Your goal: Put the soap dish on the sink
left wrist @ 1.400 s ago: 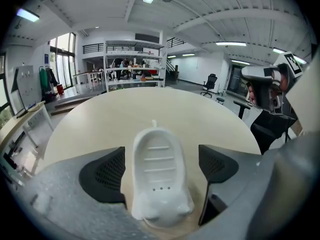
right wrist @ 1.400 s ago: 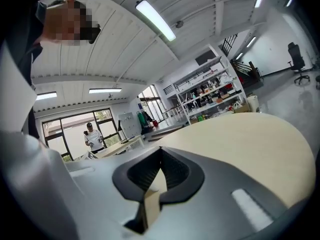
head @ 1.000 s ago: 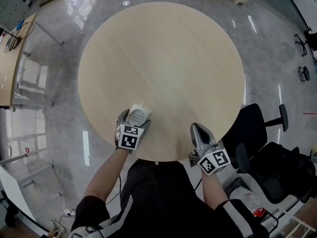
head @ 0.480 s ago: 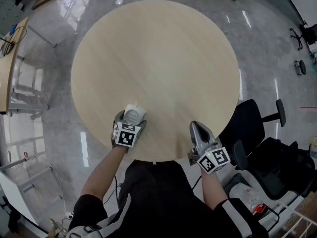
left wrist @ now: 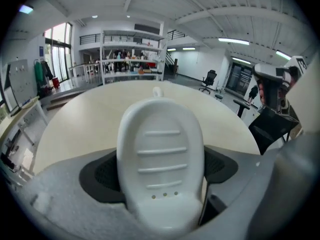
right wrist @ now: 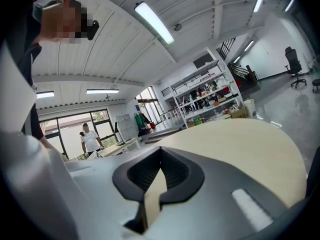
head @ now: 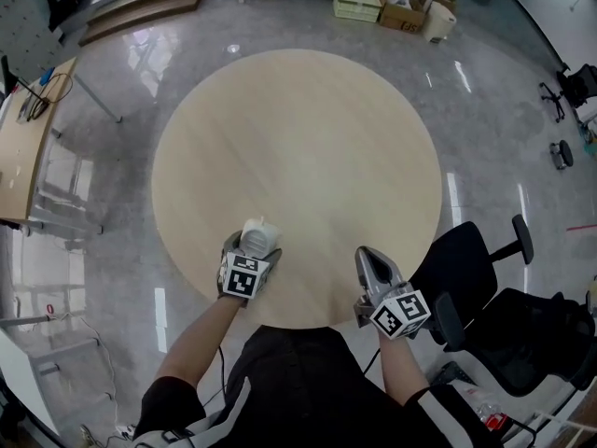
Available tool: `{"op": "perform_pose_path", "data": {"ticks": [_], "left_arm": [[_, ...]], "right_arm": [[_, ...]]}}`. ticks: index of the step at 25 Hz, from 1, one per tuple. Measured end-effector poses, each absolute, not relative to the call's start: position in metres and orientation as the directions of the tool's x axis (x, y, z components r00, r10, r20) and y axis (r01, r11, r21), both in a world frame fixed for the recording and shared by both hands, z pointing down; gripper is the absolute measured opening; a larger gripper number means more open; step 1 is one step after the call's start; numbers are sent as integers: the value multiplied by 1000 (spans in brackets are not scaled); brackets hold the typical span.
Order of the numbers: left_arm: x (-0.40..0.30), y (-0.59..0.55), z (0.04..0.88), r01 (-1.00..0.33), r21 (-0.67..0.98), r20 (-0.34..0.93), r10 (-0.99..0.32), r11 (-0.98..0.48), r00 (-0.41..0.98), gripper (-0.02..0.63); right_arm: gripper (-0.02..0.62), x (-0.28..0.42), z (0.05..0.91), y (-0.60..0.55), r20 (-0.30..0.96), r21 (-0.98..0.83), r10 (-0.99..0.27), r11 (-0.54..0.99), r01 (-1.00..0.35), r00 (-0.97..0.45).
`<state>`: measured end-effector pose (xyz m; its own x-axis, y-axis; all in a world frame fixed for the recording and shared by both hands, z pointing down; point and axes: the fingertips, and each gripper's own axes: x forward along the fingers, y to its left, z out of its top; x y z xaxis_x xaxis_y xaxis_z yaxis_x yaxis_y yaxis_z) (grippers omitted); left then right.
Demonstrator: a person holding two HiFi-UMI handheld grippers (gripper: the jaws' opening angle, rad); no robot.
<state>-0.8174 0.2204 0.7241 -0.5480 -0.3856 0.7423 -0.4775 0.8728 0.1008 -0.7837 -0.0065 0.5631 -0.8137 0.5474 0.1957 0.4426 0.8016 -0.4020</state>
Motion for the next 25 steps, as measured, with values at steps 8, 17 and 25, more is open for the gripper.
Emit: {"op": "perform_pose_path", "data": {"ticks": [8, 17, 25], "left_arm": [[-855, 198, 623, -400, 156, 470, -424, 903, -774, 462], [-803, 234, 562, -259, 212, 315, -317, 942, -895, 463], [-772, 266, 548, -215, 217, 266, -269, 952, -926, 463]], "right_arm": [[6, -834, 532, 2, 95, -329, 616, 761, 559, -782], [6, -856, 544, 31, 79, -366, 709, 675, 641, -701], [6, -836, 523, 82, 36, -344, 767, 612, 713, -641]]}}
